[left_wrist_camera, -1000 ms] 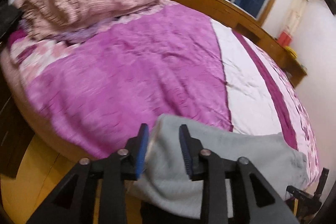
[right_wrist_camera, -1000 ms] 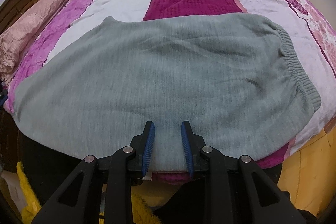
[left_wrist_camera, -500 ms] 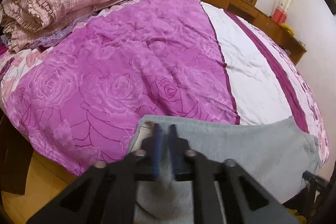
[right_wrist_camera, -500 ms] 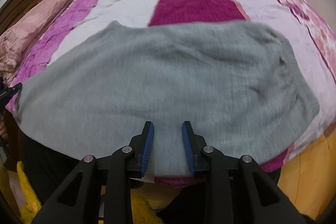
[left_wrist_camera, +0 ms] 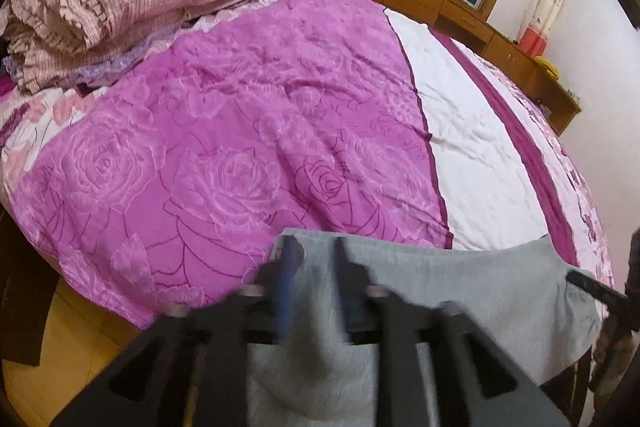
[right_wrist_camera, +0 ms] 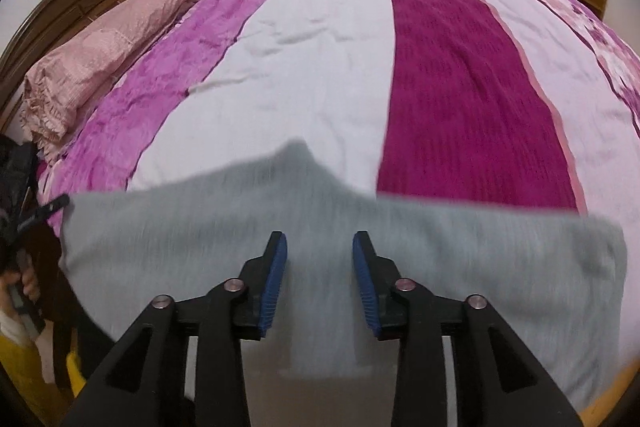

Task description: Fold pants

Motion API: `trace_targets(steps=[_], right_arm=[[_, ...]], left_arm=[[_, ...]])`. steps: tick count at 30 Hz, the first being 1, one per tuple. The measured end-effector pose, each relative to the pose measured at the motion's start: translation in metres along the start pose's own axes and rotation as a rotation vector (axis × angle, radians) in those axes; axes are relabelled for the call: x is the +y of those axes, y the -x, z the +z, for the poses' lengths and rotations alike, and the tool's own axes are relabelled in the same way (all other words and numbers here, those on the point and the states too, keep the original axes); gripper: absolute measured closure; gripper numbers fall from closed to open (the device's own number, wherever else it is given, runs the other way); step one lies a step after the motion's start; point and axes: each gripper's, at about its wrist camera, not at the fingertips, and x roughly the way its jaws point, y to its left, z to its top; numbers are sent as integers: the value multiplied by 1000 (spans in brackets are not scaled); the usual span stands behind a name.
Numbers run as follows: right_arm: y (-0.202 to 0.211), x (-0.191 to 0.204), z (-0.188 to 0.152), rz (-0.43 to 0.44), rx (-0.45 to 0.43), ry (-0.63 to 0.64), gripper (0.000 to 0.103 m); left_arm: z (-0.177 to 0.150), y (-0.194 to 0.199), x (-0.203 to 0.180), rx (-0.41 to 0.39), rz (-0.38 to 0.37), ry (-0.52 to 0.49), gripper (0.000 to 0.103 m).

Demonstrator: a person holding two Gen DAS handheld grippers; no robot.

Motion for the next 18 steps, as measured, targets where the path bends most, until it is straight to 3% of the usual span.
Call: trace_targets(steps=[1, 5, 10, 18], right_arm=[[-5, 0, 8, 8, 1, -5, 72], [-24, 0, 27, 66, 16, -25, 69], [-51, -2, 28, 60, 48, -30, 69], [-60, 2, 17, 31, -22, 37, 66]], left_arm=[[0, 1, 0, -3, 2, 2, 59], [0, 0, -2, -4, -12, -33, 58], [-3, -14, -8, 34, -3, -83, 59], [-6, -9, -8, -35, 26, -63, 73]])
